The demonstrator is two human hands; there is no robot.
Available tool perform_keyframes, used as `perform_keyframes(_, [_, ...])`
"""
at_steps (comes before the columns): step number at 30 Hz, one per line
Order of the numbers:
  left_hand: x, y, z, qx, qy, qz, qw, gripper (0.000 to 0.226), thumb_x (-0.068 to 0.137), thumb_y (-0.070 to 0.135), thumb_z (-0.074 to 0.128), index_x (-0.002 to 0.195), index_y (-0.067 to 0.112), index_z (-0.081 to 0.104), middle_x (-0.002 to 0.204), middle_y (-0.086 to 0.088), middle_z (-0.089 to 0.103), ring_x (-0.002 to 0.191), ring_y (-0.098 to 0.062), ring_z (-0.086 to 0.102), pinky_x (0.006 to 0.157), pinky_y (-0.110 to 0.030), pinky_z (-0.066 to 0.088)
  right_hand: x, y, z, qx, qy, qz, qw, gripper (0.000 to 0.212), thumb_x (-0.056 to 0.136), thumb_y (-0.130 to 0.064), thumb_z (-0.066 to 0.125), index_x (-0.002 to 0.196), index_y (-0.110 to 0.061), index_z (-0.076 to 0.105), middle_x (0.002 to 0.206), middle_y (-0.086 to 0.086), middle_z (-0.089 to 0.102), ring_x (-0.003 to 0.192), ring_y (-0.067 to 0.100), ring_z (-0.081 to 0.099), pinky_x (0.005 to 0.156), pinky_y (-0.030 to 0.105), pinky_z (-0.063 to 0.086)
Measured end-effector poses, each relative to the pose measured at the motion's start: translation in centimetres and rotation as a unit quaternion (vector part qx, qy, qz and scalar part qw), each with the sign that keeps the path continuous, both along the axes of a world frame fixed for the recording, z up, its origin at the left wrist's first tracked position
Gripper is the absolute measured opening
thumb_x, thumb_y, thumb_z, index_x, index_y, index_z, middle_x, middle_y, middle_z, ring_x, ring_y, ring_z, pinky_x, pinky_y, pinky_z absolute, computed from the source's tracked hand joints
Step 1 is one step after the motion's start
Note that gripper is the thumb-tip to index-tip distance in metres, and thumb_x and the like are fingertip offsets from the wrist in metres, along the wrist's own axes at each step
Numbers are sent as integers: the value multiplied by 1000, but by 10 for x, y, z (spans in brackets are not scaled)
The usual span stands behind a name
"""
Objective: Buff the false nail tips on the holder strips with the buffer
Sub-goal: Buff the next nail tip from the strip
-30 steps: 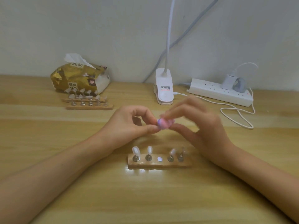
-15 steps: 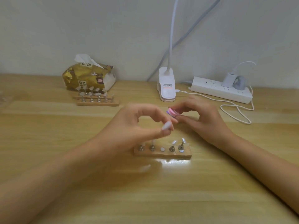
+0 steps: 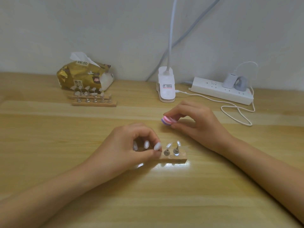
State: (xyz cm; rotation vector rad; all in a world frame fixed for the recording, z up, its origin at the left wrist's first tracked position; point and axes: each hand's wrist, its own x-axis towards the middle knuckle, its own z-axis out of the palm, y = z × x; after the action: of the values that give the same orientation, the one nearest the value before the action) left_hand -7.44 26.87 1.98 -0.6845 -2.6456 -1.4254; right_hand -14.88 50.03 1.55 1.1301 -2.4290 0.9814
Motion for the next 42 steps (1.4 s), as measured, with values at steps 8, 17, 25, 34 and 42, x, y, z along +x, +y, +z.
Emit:
perform_keyframes(8, [2, 3, 7, -38, -5, -4, 999, 14, 73, 18, 79, 77, 26, 69, 80, 16, 66, 71, -5, 58, 61, -10, 39, -2, 0, 0, 18, 3, -2, 1000, 17, 88, -4, 76, 103, -10, 73, 96, 0, 65, 84, 14, 65, 77, 39, 55])
perform_keyframes(17, [2, 12, 10, -117, 88, -32, 989, 8, 84, 39, 73, 82, 32, 68, 86, 14, 67, 87, -5, 62, 83, -38, 45, -1, -2, 0, 28, -7, -4, 1000, 16, 90, -5, 74, 103, -13, 74, 97, 0, 63, 85, 14, 64, 75, 42, 54])
perform_keyframes(25, [13, 8, 28, -8, 149, -52, 987, 12, 87, 40, 65, 88, 29, 71, 95, 18, 72, 95, -8, 68, 84, -32, 46, -3, -1, -1, 20, -17, 2, 1000, 17, 89, -5, 75, 103, -15, 74, 97, -5, 62, 85, 14, 64, 75, 40, 54])
perform_keyframes(34, [-51, -6, 16, 153, -89, 24, 984, 23, 62, 38, 80, 75, 22, 70, 92, -8, 76, 74, -19, 60, 70, -34, 45, 0, -2, 3, -39, -44, -12, 998, 8, 94, -12, 69, 102, -13, 72, 100, -1, 67, 91, 20, 65, 79, 40, 55])
perform_keyframes(42, [-52, -5, 1, 87, -8, -7, 996, 6, 82, 21, 77, 87, 24, 79, 86, 11, 76, 57, -4, 57, 57, -12, 43, 4, -9, 5, -77, 62, -8, 995, 13, 90, -1, 72, 101, -7, 71, 99, 6, 64, 94, 21, 62, 79, 32, 54])
